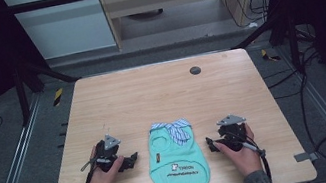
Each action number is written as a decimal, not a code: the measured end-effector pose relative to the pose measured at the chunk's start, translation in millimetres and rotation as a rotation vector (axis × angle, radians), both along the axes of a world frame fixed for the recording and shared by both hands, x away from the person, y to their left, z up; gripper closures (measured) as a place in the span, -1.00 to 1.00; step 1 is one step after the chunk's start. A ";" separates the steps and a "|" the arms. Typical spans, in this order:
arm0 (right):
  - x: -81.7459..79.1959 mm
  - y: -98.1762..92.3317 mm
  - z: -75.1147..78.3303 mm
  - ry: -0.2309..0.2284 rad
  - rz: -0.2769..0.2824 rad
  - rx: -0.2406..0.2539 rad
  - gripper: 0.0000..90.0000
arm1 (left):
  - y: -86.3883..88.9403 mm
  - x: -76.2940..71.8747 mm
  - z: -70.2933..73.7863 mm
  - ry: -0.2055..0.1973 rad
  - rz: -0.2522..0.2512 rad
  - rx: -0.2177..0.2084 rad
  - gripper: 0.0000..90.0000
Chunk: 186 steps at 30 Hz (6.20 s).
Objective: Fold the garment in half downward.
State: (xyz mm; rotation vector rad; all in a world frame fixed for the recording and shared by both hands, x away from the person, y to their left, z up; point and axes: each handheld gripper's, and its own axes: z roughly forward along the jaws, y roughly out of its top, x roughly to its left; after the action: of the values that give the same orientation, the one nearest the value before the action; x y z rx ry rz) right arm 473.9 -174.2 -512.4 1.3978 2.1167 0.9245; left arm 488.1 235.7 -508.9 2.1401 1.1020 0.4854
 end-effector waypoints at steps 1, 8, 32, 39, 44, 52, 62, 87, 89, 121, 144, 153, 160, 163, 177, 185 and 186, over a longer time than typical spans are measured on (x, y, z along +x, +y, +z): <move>0.0 0.0 0.0 0.000 0.000 0.000 -0.89 | 0.0 0.0 0.0 0.000 0.000 0.000 -1.00; 0.3 -0.6 -0.1 -0.002 -0.013 -0.002 -0.89 | -1.0 0.0 0.0 0.000 0.003 -0.001 -1.00; -0.1 -5.3 6.8 -0.039 -0.021 0.029 -0.02 | -5.1 -7.2 14.4 -0.038 -0.030 -0.045 -0.44; 3.1 19.7 29.6 -0.069 0.102 -0.006 0.53 | -21.0 9.9 44.2 -0.063 -0.073 -0.086 0.11; 18.1 37.3 36.8 -0.045 0.153 -0.024 0.68 | -38.5 32.5 57.5 -0.033 -0.114 -0.069 0.26; 55.5 63.4 42.7 -0.001 0.187 -0.018 0.59 | -75.0 73.2 63.6 0.019 -0.139 -0.049 0.40; 85.3 73.4 39.3 0.042 0.171 -0.019 0.36 | -99.0 89.6 44.2 0.077 -0.137 0.025 0.28; 85.1 92.0 23.4 0.142 0.245 -0.033 0.34 | -94.3 83.4 22.8 0.135 -0.165 0.026 0.21; 84.2 92.9 23.6 0.146 0.256 -0.031 0.50 | -94.5 82.8 23.1 0.138 -0.172 0.025 0.27; 47.7 91.2 72.1 -0.060 0.407 -0.086 0.87 | -90.8 57.3 76.2 0.003 -0.283 0.037 0.89; 48.3 74.6 87.0 -0.078 0.462 -0.139 0.87 | -102.0 62.3 90.8 -0.014 -0.364 0.035 0.89; 58.6 75.0 98.7 -0.081 0.476 -0.161 0.88 | -102.9 69.9 97.6 -0.031 -0.363 0.038 0.89; 63.1 74.6 104.3 -0.093 0.476 -0.164 0.87 | -103.2 73.3 104.7 -0.045 -0.357 0.033 0.89; 62.5 74.4 107.8 -0.098 0.482 -0.172 0.87 | -104.8 73.2 107.8 -0.052 -0.361 0.042 0.89; 62.0 72.4 113.3 -0.122 0.490 -0.171 0.87 | -105.3 73.6 115.2 -0.077 -0.364 0.040 0.89; 66.7 69.0 120.4 -0.134 0.486 -0.174 0.87 | -107.1 77.0 124.8 -0.093 -0.379 0.056 0.89; 66.7 69.0 120.4 -0.134 0.486 -0.174 0.87 | -107.1 77.0 124.8 -0.093 -0.379 0.056 0.89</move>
State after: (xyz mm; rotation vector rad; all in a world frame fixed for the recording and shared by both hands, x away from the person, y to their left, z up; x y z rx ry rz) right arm 540.7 -105.2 -392.0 0.7242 2.4095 0.9446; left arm 565.2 128.5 -384.1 2.2800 0.6156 0.4352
